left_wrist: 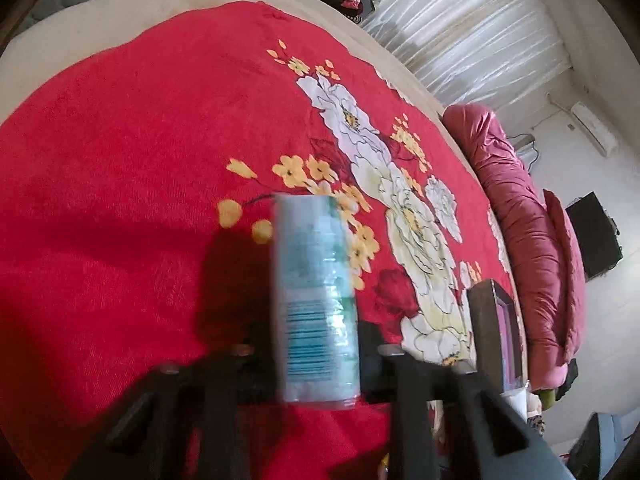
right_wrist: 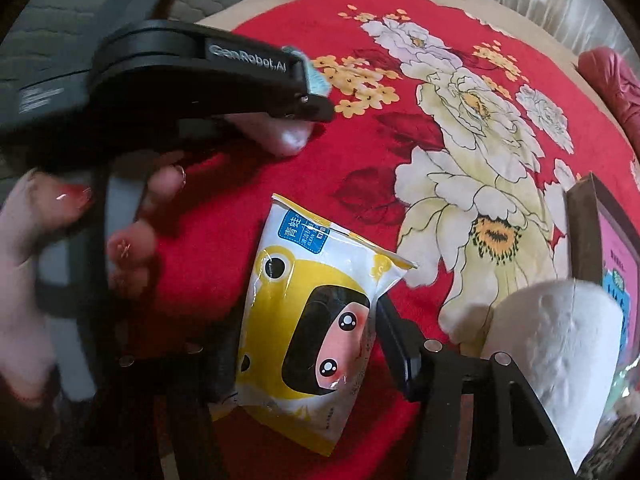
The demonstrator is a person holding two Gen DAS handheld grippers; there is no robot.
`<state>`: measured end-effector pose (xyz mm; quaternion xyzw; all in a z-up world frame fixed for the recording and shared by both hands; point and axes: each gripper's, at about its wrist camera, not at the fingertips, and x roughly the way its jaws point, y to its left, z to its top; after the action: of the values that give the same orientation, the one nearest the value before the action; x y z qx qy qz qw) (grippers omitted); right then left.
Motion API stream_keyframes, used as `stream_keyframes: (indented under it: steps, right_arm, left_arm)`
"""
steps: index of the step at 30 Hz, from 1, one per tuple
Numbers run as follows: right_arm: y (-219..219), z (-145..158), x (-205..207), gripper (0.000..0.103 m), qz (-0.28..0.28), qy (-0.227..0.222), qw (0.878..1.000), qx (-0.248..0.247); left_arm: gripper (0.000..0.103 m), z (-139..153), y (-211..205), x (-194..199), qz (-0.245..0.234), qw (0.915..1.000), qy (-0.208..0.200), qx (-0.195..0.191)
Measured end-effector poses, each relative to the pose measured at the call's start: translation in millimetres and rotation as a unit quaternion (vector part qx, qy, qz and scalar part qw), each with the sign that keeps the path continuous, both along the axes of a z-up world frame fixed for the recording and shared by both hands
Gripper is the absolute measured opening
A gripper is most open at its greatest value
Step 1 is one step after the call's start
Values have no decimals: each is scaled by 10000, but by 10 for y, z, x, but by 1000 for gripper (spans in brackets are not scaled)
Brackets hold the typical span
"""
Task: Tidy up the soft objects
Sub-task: 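Grasp the yellow cartoon-face wipes pack with the right tool, then carry the tissue pack with the left tool while the right carries the wipes pack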
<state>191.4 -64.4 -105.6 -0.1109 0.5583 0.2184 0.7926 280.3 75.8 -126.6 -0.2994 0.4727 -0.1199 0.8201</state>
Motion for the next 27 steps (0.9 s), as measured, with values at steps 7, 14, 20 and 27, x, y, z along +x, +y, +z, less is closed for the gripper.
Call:
stream_keyframes:
  steps: [7, 14, 20, 27]
  right_arm:
    - [-142, 236, -109, 61, -214, -406, 9980, 426]
    - [-397, 588, -272, 61, -483, -919, 9916, 773]
    - [-899, 985, -494, 61, -929, -1534, 9789, 977]
    - [-1774, 1225, -707, 61, -1836, -1889, 9577, 1162]
  left_arm:
    - [21, 67, -12, -21, -14, 9998, -211, 9]
    - [21, 456, 3, -290, 173, 9951, -806, 538]
    - [21, 753, -132, -597, 23, 9904, -1081, 864]
    - [21, 1145, -807, -1006, -668, 9834, -1406, 935]
